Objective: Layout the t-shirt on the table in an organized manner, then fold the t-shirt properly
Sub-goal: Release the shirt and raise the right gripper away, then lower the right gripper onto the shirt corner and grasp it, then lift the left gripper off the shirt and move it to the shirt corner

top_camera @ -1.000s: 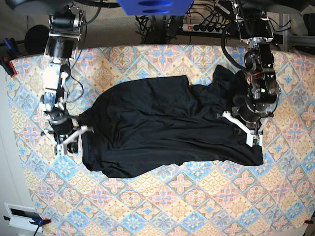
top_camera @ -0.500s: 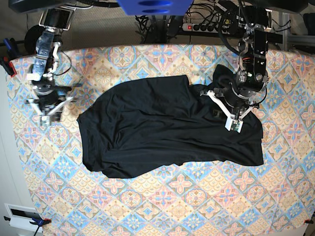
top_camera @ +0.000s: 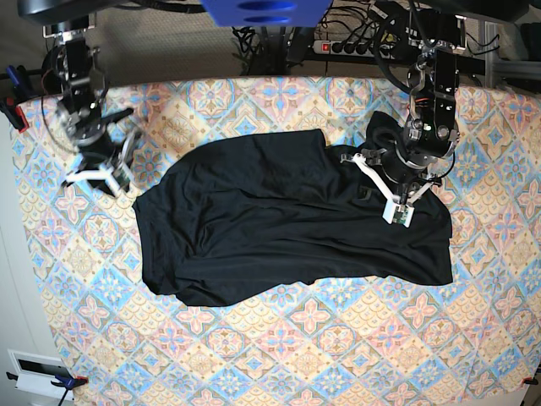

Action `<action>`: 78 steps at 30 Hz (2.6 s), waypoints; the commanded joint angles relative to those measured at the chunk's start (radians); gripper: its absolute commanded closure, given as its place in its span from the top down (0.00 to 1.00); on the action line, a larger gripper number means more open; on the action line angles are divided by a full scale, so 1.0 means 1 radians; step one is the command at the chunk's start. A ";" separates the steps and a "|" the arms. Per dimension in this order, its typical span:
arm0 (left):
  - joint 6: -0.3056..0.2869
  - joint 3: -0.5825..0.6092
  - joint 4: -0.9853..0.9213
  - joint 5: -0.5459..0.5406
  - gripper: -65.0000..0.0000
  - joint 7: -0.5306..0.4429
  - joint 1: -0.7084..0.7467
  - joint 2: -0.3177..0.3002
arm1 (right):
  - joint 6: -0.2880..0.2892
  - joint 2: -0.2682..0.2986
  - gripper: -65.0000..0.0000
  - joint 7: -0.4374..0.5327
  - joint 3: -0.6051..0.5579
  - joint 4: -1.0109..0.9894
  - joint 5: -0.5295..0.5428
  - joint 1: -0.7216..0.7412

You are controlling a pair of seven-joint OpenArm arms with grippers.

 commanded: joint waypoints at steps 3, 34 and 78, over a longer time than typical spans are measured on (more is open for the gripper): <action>0.001 -0.008 0.019 0.003 0.38 -0.020 0.006 -0.010 | -0.008 0.029 0.22 0.130 -0.001 -0.018 -0.184 -0.039; 0.001 -0.014 0.019 0.008 0.38 -0.017 0.041 -0.010 | -0.014 0.031 0.36 0.316 -0.335 -0.101 -0.683 0.107; 0.004 0.289 0.054 -0.326 0.67 0.177 -0.047 -0.036 | -0.014 0.066 0.00 0.314 -0.467 -0.366 -0.686 0.260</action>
